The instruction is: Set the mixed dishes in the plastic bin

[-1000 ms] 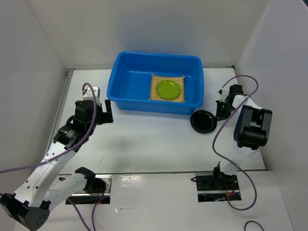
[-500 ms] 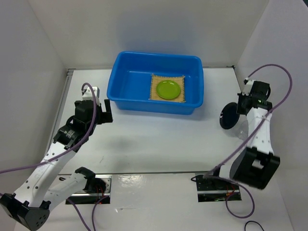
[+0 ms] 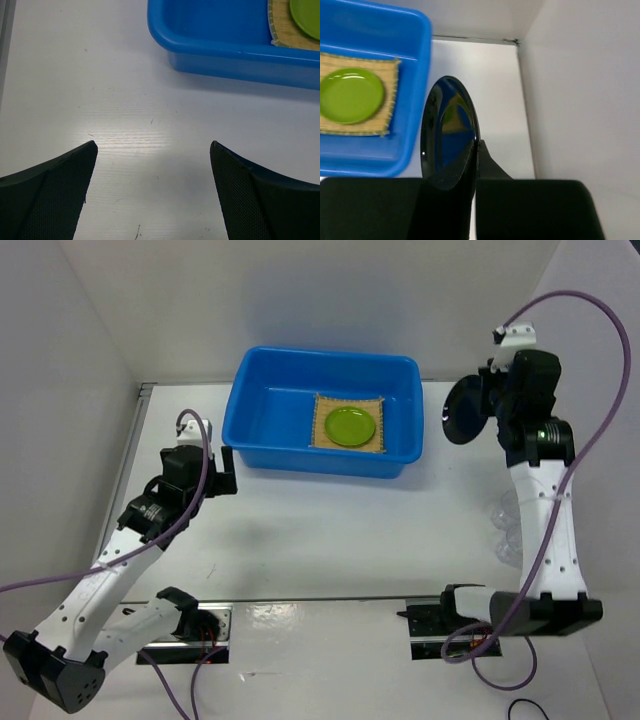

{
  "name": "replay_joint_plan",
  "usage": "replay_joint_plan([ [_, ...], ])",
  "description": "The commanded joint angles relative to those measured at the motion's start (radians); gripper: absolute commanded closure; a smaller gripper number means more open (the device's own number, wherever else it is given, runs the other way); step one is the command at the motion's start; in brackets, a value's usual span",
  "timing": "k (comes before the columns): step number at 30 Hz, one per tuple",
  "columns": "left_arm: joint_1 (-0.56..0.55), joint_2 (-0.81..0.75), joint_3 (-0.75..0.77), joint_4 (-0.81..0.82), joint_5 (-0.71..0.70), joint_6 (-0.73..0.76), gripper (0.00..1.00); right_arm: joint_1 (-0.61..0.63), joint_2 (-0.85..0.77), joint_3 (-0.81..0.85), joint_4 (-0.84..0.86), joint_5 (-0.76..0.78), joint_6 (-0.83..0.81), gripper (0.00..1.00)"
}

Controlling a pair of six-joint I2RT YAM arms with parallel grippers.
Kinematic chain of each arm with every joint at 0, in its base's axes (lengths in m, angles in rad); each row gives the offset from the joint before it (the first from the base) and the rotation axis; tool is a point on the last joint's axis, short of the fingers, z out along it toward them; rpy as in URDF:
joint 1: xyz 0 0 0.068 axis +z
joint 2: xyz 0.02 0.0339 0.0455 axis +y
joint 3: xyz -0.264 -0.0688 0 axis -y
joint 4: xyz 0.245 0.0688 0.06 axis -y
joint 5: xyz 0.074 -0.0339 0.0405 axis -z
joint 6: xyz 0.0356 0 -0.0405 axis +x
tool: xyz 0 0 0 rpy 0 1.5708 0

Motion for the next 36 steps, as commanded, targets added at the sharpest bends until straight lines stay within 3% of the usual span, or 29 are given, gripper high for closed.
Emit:
replay_joint_plan([
  [1, -0.002, 0.019, 0.012, 0.032, -0.013, -0.024, 0.01, 0.047, 0.165, 0.171, -0.029, -0.113, 0.035, 1.00],
  [6, -0.002, 0.039, 0.012, 0.032, -0.032, -0.024, 0.01, 0.077, 0.443, 0.440, -0.074, -0.431, 0.086, 1.00],
  [14, -0.002, 0.111, 0.012, 0.022, -0.080, -0.033, 0.01, 0.139, 0.911, 0.790, -0.138, -0.523, 0.058, 1.00],
  [19, -0.002, 0.159, 0.021, 0.013, -0.111, -0.043, 0.01, 0.228, 1.094, 0.932, -0.172, -0.494, 0.028, 1.00],
  [27, -0.002, 0.209, 0.021, 0.013, -0.129, -0.043, 0.01, 0.252, 1.321, 1.080, -0.211, -0.476, 0.027, 1.00],
  [36, -0.002, 0.222, 0.030, 0.013, -0.129, -0.052, 0.01, 0.262, 1.389, 1.141, -0.211, -0.394, 0.007, 1.00],
])
